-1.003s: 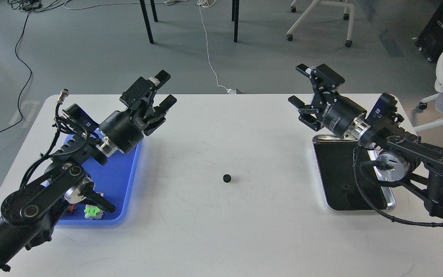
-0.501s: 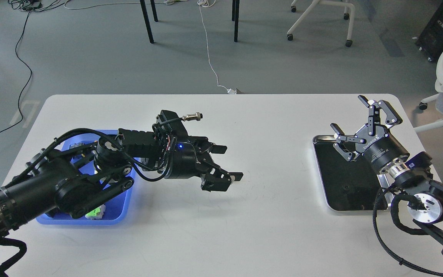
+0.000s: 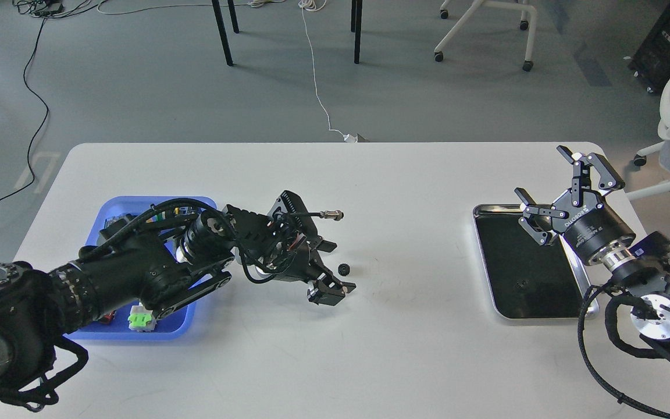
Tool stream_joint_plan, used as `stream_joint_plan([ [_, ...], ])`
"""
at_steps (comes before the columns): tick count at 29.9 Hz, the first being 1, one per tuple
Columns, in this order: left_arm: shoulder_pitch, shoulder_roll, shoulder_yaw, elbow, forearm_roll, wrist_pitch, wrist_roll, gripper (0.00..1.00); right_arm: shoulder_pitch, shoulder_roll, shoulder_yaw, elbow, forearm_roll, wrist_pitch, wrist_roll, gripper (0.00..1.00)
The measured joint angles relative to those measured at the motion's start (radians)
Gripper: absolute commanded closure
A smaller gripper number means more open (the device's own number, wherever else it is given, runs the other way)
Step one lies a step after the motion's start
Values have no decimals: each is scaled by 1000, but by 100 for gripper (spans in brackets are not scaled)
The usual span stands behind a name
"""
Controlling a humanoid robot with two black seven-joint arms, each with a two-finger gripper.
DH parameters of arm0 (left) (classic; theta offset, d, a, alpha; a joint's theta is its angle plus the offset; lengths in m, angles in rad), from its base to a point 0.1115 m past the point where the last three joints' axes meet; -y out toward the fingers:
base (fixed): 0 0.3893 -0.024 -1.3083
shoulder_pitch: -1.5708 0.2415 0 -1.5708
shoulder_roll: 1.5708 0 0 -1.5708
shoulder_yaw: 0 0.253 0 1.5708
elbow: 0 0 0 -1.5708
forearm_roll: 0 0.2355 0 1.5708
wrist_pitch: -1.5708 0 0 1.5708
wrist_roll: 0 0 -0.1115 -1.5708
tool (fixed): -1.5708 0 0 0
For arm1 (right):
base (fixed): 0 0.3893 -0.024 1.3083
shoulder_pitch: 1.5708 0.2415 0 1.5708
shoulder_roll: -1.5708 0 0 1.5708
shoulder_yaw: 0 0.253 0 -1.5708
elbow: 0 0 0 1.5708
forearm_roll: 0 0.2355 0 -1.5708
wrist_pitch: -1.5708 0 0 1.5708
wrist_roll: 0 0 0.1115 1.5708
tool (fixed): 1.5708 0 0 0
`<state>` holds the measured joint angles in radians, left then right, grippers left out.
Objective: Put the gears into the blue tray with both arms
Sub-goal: 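Grasp the black gear on the table with the left gripper, then carry the black gear with the left gripper over the blue tray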
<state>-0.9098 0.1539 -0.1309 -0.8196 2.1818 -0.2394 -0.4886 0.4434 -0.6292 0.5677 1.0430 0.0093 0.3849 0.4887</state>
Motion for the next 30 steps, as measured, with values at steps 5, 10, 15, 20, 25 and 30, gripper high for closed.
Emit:
stream_joint_plan([
  [5,4,3,0,6,0,0,0,28,0,-1,0,0,0,0,0,1],
  [10,5,1,1,6,0,1,0,35,0,-1,0,1,0,0,0,1],
  [15,5,1,1,6,0,2,0,42,0,-1,0,2,0,0,0,1],
  [20,5,0,6,7,0,2,0,54,0,-1,0,3,0,0,0,1],
  [25,5,2,6,9,0,3,0,66,0,-1,0,3,0,0,0,1],
  [30,5,-2,6,12,0,2,0,77,0,-1,0,3,0,0,0,1],
])
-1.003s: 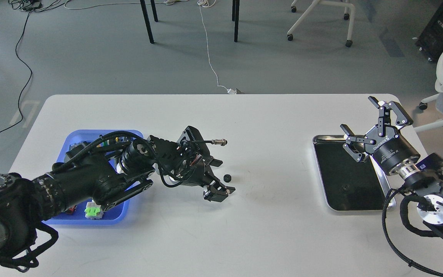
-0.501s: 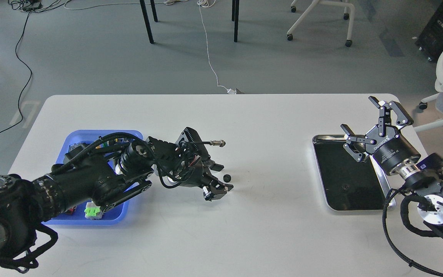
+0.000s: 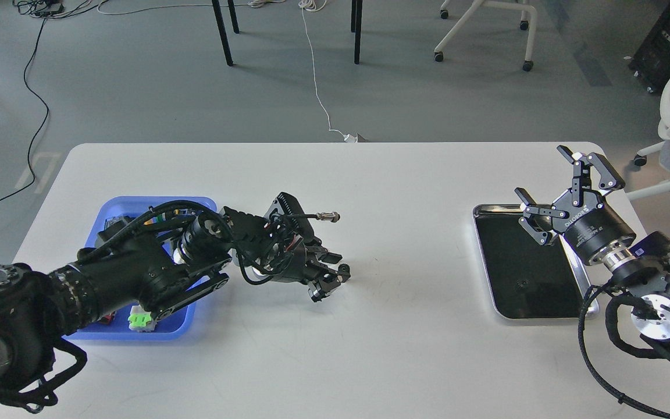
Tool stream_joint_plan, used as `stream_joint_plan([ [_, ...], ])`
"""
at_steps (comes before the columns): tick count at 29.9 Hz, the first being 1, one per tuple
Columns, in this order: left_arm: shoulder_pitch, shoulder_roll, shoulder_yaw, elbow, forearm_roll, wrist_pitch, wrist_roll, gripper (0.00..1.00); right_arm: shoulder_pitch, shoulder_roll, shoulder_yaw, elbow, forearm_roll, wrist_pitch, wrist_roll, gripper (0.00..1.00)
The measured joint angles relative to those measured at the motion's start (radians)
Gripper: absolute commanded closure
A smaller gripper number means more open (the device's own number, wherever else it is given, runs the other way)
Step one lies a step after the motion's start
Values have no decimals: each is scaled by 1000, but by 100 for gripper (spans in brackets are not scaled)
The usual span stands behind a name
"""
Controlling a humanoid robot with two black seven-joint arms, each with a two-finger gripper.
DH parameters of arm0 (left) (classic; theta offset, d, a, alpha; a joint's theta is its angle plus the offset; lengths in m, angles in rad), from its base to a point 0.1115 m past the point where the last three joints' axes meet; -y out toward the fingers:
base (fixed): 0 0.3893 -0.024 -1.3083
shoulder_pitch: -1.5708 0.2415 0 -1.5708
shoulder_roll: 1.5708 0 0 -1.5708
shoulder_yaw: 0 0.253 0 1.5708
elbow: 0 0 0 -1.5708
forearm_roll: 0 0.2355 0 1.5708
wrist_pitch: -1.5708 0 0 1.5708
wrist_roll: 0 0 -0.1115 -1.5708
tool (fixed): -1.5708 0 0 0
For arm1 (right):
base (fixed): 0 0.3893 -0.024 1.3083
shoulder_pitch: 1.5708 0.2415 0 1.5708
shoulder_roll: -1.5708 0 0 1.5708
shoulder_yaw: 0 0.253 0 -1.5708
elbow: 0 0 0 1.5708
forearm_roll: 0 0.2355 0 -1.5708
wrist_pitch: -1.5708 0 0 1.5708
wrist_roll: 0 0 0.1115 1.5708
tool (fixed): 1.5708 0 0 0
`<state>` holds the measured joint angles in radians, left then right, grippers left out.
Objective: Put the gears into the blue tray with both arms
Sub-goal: 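Carry the black gear with the left gripper over the blue tray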
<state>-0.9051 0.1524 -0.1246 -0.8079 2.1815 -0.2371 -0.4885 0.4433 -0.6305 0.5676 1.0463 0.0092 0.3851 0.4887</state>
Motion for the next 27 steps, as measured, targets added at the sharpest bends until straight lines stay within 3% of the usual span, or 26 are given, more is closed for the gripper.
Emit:
stream_joint_plan([
  [5,0,-2,0,2,0,0,0,84,0,0,0,0,0,0,0,1],
  [17,-40,15,-9,-39,0,5,-1,83,0,0,0,0,0,0,0,1],
  [22,-105,162,-13,-160,0,-2,-1,83,0,0,-1,0,-1,-2,0,1],
  [27,-127,388,-9,-300,-26,-30,-1,81,0,10,-4,6,-2,-3,0,1],
])
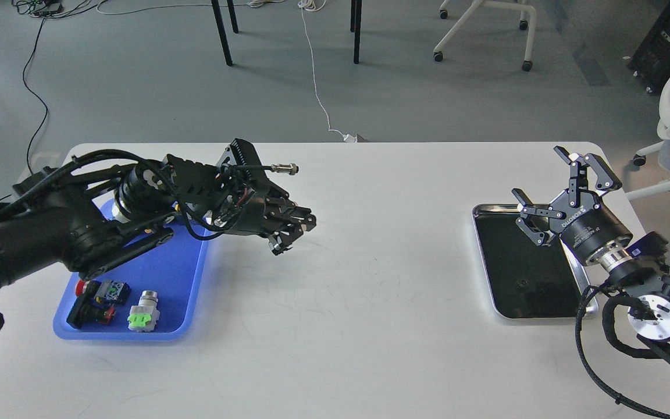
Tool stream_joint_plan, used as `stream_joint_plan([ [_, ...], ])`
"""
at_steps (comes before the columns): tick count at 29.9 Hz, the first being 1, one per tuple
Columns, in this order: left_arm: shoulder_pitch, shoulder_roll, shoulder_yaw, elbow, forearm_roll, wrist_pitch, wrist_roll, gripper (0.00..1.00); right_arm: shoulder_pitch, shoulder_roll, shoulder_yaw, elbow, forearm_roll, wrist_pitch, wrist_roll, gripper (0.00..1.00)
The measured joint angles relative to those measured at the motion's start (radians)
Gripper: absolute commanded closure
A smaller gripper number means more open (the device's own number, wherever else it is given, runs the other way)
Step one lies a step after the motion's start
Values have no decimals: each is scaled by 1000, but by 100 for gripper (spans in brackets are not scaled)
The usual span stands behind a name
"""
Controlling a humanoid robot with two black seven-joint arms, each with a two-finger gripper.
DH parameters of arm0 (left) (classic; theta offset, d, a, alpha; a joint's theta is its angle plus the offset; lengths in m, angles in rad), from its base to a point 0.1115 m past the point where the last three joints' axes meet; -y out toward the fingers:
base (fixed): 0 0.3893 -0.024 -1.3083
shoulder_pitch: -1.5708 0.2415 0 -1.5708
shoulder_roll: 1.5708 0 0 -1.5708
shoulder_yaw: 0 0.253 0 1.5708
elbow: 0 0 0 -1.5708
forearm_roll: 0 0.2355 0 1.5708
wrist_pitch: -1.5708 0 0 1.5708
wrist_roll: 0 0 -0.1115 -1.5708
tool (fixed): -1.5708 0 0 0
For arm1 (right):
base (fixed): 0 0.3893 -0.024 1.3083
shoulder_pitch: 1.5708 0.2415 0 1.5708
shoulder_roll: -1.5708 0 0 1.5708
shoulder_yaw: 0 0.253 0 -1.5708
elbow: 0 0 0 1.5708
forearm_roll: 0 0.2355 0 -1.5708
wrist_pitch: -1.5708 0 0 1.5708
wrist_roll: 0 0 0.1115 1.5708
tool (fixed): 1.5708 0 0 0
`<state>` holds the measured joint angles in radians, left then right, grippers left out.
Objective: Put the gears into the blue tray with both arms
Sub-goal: 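Carry the black gear with the left gripper over the blue tray, then lower the gear into the blue tray and open the left gripper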
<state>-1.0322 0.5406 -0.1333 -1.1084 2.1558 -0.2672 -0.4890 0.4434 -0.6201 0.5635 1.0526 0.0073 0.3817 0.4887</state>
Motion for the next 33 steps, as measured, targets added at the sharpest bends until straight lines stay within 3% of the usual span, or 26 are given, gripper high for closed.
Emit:
stream_joint_plan([
  [4,40,208,4,-98,-44,-34,0,81,3,3,-3,3,-1,0,0,1],
  [10,155,389,-6,-124,-87,-32,0,80,7,13,-4,6,-3,0,0,1],
  [23,214,370,-7,20,-130,-33,0,70,8,21,-2,5,-6,0,0,1],
  [26,216,355,-6,52,-131,-33,0,58,8,21,-2,6,-6,0,0,1],
  [30,218,341,-6,69,-132,-33,0,23,8,22,-2,6,-6,0,0,1],
  [33,219,339,-5,77,-132,-32,0,19,8,23,-2,5,-6,0,0,1],
])
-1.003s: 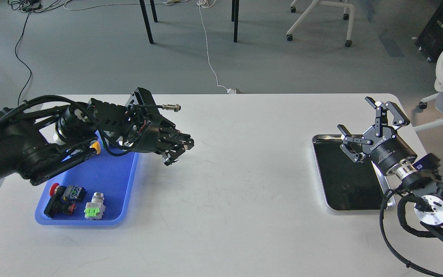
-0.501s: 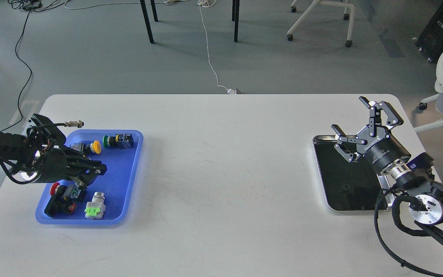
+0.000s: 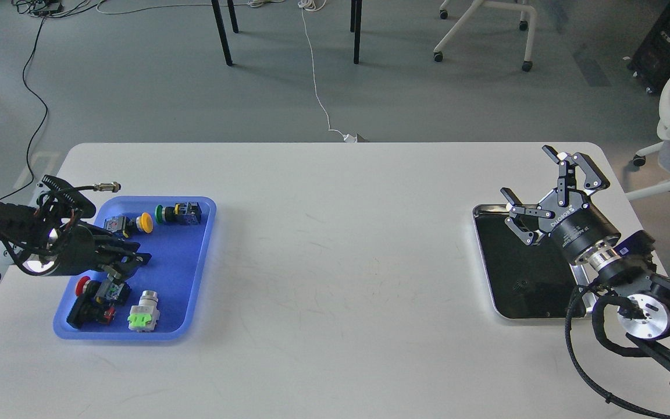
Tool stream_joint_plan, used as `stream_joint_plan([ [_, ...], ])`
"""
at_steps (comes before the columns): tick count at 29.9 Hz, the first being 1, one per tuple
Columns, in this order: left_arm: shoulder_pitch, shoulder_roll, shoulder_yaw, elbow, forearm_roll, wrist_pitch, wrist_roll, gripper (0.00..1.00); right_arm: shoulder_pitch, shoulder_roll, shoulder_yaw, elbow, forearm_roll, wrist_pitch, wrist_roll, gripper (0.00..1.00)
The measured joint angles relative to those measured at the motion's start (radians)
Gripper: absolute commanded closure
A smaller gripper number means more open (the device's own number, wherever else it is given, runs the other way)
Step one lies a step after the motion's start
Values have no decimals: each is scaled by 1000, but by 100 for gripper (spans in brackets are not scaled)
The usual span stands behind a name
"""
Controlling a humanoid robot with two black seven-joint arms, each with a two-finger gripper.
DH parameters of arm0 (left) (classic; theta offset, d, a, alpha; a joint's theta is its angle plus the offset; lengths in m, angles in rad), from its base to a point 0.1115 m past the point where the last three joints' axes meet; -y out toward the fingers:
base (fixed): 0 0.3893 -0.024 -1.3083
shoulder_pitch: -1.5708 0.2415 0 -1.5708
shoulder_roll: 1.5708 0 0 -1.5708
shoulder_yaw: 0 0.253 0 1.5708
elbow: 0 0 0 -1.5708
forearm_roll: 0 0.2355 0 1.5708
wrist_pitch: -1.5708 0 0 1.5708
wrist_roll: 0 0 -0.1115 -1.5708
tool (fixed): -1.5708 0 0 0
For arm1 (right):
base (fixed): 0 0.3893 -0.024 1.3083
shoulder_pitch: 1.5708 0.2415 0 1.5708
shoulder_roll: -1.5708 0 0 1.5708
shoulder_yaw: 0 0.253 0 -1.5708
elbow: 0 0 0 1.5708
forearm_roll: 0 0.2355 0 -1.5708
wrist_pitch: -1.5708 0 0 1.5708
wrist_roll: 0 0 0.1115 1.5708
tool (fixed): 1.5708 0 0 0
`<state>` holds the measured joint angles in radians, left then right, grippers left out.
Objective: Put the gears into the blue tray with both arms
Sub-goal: 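Lower the gear into the blue tray and open the left gripper, then raise the left gripper up away from the blue tray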
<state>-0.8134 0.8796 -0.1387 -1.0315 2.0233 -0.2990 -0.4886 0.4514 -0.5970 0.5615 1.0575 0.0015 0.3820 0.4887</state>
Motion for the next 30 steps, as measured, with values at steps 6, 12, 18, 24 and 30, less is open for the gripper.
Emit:
stream_joint_plan([
  [6,-6,11,-32,-7,-48,12,0,3,3,-2,-4,0,-6,1,0,1],
  [12,-9,16,-193,-107,-407,35,0,2,4,-2,-9,1,-12,5,0,1],
  [18,37,7,-267,-220,-1002,107,0,2,10,-2,-11,-1,-20,5,0,1],
  [24,156,-59,-444,-267,-1263,148,0,2,23,11,-8,0,-24,5,0,1],
  [30,285,-202,-704,-270,-1289,152,0,2,24,39,-25,-2,-25,5,0,1],
])
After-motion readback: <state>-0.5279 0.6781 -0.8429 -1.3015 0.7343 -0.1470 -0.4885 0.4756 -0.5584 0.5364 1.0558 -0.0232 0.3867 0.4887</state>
